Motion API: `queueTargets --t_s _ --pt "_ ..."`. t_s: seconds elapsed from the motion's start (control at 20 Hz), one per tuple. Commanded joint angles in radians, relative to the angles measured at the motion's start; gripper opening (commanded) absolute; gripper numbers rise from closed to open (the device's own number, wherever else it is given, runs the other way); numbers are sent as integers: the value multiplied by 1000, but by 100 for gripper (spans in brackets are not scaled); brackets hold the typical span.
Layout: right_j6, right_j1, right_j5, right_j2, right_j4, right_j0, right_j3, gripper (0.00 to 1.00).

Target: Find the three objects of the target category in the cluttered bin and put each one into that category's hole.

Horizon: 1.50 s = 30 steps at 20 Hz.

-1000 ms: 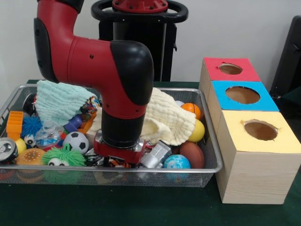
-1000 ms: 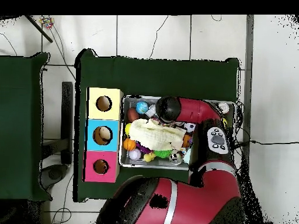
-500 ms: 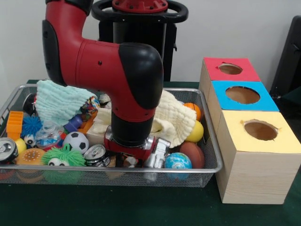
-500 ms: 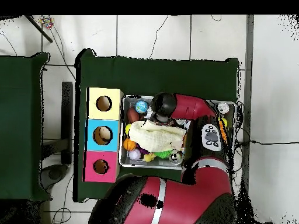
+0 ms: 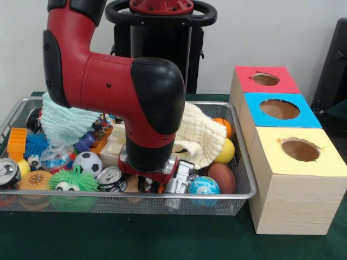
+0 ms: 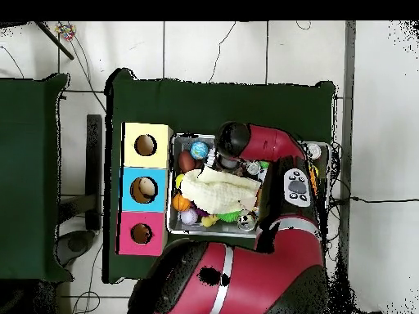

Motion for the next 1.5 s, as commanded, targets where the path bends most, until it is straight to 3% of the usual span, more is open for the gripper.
queueTargets --t_s 0.05,0.25,0.35,0.45,0.7,1.15,1.35,1.5 --pt "20 84 129 68 17 -22 -44 0" --pt "24 69 86 86 30 -35 -12 0" --pt "43 37 -8 83 23 -37 23 0" --pt "56 -12 -70 61 -1 -25 50 0" --pt "94 -216 -147 -27 -50 28 155 0" --pt "60 -383 -70 -105 -65 78 230 0" --pt "74 -438 -110 -104 -48 77 314 0" --pt "71 -496 -102 -91 -25 79 424 0"
